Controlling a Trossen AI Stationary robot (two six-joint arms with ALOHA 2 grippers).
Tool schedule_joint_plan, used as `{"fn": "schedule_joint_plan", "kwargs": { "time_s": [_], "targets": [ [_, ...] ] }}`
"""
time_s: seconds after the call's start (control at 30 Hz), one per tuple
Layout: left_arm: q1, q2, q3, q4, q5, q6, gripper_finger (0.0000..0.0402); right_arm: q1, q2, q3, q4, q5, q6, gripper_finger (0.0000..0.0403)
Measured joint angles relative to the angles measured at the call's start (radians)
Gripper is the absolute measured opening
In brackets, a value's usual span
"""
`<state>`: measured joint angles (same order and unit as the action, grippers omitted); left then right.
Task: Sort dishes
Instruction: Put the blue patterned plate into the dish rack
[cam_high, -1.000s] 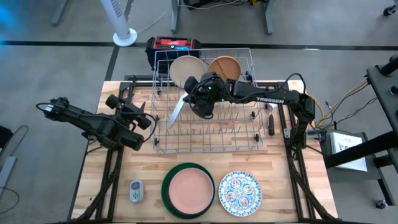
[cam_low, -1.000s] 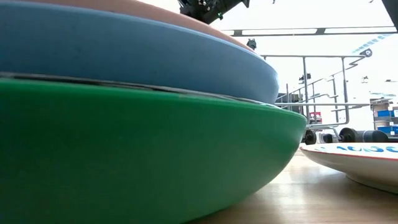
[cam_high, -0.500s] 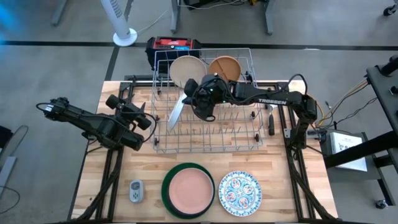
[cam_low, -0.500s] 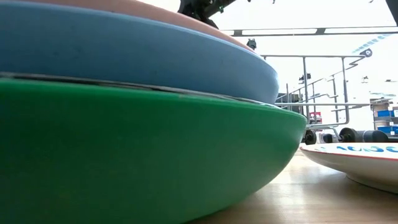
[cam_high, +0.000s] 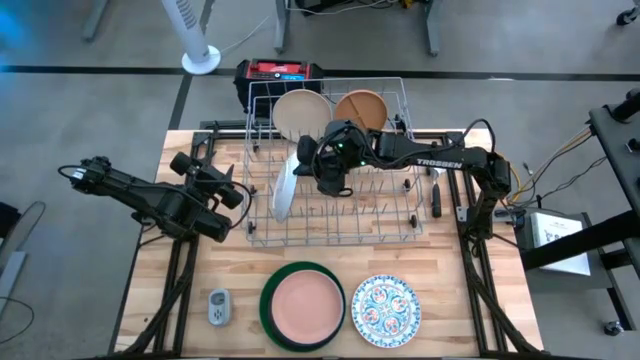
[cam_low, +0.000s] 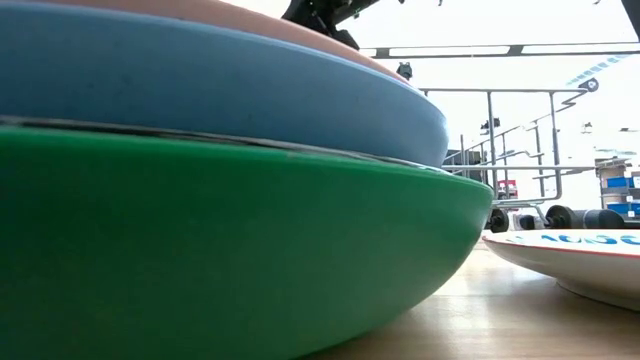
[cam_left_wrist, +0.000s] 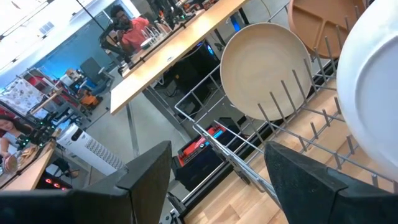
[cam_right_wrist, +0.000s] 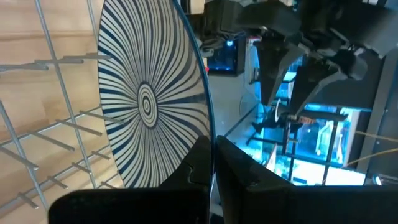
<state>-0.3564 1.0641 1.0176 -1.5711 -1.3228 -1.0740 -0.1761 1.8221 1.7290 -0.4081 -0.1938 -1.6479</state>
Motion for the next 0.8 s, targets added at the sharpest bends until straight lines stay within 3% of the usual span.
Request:
{"fn": "schedule_joint_plan", "kwargs": {
  "time_s": [0.8],
  "targets": [
    [0.0,0.0,0.0,0.0,0.003,0.0,0.0247,0.002,0.031,-0.005,0.025,-0.095,0.029,0.0]
  ]
}}
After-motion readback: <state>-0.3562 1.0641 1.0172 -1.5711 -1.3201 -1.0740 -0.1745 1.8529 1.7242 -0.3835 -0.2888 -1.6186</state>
